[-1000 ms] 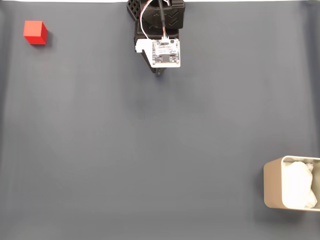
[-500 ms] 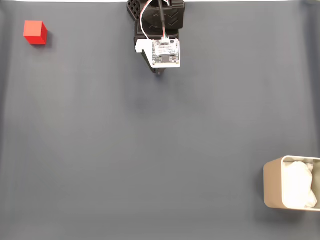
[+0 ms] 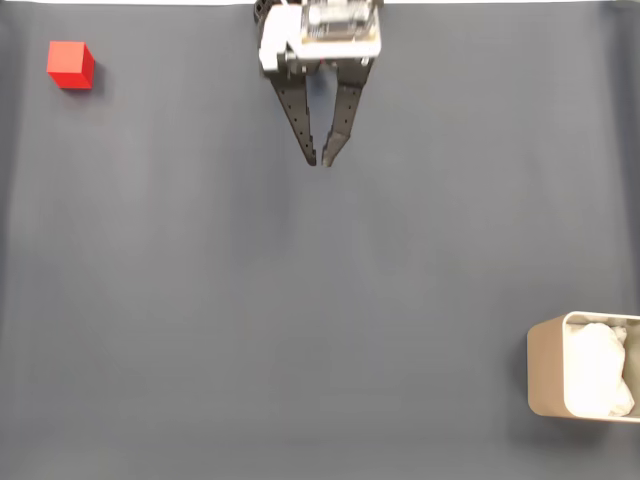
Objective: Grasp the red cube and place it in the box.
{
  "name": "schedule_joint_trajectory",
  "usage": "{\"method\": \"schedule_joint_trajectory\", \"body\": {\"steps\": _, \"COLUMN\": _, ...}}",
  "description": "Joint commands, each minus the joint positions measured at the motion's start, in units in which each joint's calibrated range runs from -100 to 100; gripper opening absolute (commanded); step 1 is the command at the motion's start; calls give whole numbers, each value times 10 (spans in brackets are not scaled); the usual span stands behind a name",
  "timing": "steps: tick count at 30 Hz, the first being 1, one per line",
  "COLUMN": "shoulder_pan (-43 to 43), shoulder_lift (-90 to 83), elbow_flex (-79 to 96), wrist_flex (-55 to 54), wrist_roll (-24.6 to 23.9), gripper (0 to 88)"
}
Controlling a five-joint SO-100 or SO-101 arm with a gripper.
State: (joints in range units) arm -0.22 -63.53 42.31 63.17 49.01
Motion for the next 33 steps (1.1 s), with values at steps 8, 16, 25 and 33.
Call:
{"method": "schedule_joint_trajectory", "body": {"steps": 8, "shoulder_pan": 16, "shoulder_lift": 134, "elbow_flex": -220, "wrist_flex": 64, "wrist_roll": 7, "gripper": 0}}
{"method": "schedule_joint_trajectory", "body": {"steps": 16, "shoulder_pan": 34, "shoulder_lift": 184, "elbow_flex": -286, "wrist_flex": 91, "wrist_roll": 9, "gripper": 0}}
{"method": "schedule_joint_trajectory", "body": {"steps": 25, "shoulder_pan": 107, "shoulder_lift": 232, "elbow_flex": -362, "wrist_flex": 123, "wrist_roll": 11, "gripper": 0}}
{"method": "schedule_joint_trajectory", "body": {"steps": 33, "shoulder_pan": 198, "shoulder_lift": 240, "elbow_flex": -374, "wrist_flex": 145, "wrist_roll": 4, "gripper": 0}}
